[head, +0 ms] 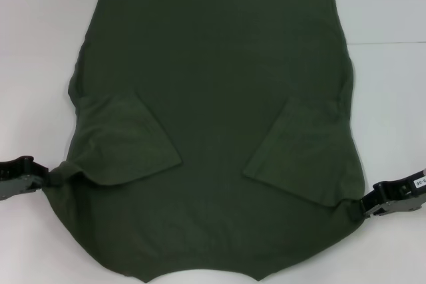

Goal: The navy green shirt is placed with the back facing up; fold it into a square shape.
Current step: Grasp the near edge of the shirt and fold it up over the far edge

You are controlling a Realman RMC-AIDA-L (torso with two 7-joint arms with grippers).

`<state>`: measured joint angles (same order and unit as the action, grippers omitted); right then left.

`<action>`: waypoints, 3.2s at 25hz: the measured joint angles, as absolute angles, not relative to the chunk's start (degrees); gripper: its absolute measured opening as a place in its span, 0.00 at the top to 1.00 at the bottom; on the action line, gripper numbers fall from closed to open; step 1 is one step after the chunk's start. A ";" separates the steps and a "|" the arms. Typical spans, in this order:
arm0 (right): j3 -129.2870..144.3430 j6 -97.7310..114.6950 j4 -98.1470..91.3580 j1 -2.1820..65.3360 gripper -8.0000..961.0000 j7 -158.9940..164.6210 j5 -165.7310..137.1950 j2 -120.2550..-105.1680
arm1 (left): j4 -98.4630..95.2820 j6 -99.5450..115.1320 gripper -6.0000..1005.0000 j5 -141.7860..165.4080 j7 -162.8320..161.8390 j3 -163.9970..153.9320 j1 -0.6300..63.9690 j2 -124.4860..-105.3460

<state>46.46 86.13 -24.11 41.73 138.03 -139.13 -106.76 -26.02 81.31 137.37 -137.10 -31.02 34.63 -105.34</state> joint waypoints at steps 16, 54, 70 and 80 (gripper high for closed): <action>45.21 90.86 -29.66 41.82 0.91 131.87 -138.44 -104.03 | -26.30 89.65 0.99 137.38 -132.79 -25.57 33.58 -103.83; 26.02 93.98 -33.28 42.40 0.91 121.21 -136.26 -101.93 | -29.31 98.82 0.99 135.26 -133.34 -10.99 38.69 -99.99; 26.94 62.01 -28.65 50.40 0.90 118.81 -132.55 -107.86 | -22.44 67.42 0.99 122.98 -119.55 -11.32 44.43 -105.48; 29.58 45.10 -26.16 52.30 0.90 116.60 -131.05 -112.52 | -19.82 54.36 0.99 122.68 -114.98 -11.59 46.83 -109.35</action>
